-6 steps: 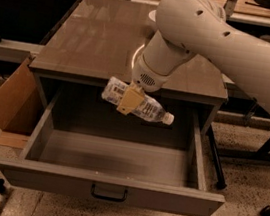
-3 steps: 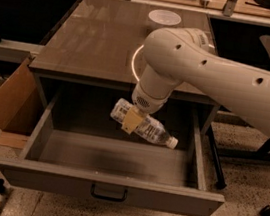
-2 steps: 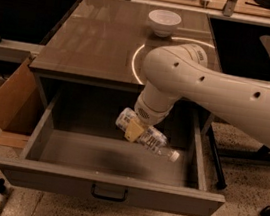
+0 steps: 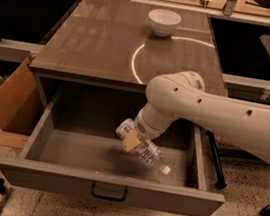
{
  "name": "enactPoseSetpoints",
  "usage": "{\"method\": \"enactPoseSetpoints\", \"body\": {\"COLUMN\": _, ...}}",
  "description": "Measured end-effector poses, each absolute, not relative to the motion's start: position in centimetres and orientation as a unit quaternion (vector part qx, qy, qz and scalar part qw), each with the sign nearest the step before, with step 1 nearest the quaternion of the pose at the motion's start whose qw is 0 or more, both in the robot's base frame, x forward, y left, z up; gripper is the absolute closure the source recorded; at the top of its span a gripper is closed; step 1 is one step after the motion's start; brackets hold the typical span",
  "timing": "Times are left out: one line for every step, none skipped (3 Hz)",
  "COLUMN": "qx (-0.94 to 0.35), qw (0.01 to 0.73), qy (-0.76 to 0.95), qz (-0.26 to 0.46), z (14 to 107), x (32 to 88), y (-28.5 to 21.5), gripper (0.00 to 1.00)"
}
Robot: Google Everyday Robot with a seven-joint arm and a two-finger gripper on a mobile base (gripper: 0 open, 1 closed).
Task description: Place blue plastic bottle into top drawer
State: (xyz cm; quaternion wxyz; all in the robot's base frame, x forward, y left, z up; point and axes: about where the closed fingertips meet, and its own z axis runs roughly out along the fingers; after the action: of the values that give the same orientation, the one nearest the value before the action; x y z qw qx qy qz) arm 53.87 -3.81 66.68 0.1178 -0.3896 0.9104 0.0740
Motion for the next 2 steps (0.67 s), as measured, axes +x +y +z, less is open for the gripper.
{"method": "enactPoseSetpoints", "body": {"qx": -0.373, "qw": 0.124, "qy": 0.916, "qz": 0.084, "z": 64.74, "x": 54.57, "y": -3.81, "gripper": 0.59}}
{"method": "enactPoseSetpoints", "body": {"qx": -0.361, "qw": 0.126, "qy": 0.92, "qz": 0.086, "z": 63.84, "x": 55.0, "y": -4.19, "gripper": 0.36}}
